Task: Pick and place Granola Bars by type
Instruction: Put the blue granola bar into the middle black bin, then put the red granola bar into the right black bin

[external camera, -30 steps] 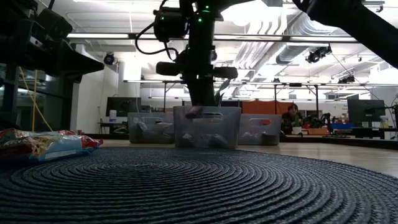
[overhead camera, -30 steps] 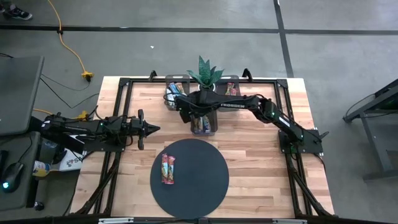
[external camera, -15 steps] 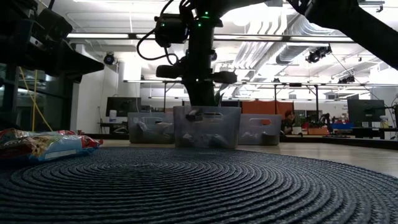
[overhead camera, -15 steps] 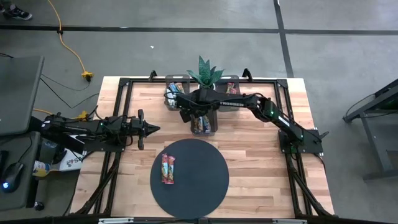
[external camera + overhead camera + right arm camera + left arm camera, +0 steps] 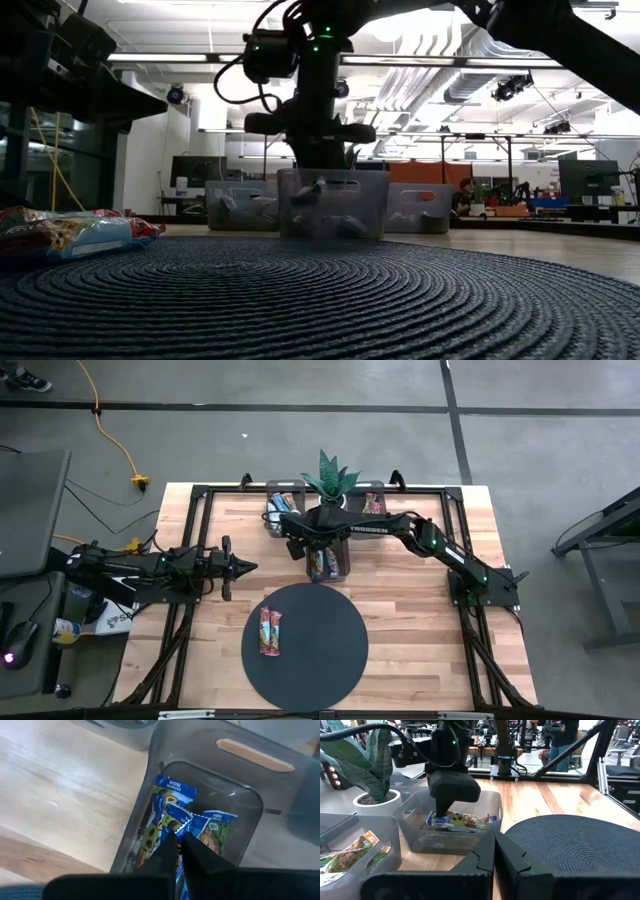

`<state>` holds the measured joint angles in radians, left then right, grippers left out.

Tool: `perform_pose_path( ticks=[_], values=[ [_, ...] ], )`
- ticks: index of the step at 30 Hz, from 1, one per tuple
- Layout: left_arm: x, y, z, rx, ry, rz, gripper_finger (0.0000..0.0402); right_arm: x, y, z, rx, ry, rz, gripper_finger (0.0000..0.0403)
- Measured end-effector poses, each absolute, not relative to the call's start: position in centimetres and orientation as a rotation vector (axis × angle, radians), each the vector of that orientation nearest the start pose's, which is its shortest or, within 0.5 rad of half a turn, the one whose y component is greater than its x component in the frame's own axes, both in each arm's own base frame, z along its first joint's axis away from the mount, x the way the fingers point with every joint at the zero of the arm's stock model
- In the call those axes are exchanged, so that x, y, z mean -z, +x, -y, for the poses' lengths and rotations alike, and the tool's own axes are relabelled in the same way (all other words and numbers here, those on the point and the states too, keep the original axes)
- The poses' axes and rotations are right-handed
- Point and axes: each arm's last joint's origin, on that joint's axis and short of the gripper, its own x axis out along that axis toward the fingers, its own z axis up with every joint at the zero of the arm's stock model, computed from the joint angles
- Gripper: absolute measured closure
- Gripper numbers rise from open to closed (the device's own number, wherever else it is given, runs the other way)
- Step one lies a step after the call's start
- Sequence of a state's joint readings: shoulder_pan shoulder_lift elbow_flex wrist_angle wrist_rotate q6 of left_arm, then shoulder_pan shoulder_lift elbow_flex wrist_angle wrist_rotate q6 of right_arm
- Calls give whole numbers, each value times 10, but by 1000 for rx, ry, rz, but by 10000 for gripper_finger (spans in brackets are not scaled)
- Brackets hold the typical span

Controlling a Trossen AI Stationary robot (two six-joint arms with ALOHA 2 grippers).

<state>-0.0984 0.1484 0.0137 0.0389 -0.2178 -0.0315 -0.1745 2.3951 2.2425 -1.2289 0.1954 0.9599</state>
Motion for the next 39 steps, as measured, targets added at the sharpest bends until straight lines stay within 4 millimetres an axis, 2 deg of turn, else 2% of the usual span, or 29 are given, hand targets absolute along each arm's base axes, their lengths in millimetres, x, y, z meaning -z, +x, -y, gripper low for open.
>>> perform_pose_path(
  ticks=[4, 13, 17, 21, 34, 39],
  values=[
    [-160, 105, 4, -121, -17, -93, 400, -210, 475, 89, 932, 762, -1131, 369],
    [-160, 105, 4, -121, -17, -92, 400, -210, 475, 87, 882, 799, -1161, 273],
    [-160, 105, 4, -121, -17, -92, 400, -215, 475, 84, 826, 792, -1175, 253],
    [-160, 105, 4, -121, -16, -93, 400, -232, 473, 74, 786, 778, -1140, 244],
    [-160, 105, 4, -121, -16, -93, 400, -277, 486, 0, 513, 721, -928, 226],
    [-160, 105, 4, -121, -17, -92, 400, -285, 494, -40, 367, 751, -849, 214]
  ],
)
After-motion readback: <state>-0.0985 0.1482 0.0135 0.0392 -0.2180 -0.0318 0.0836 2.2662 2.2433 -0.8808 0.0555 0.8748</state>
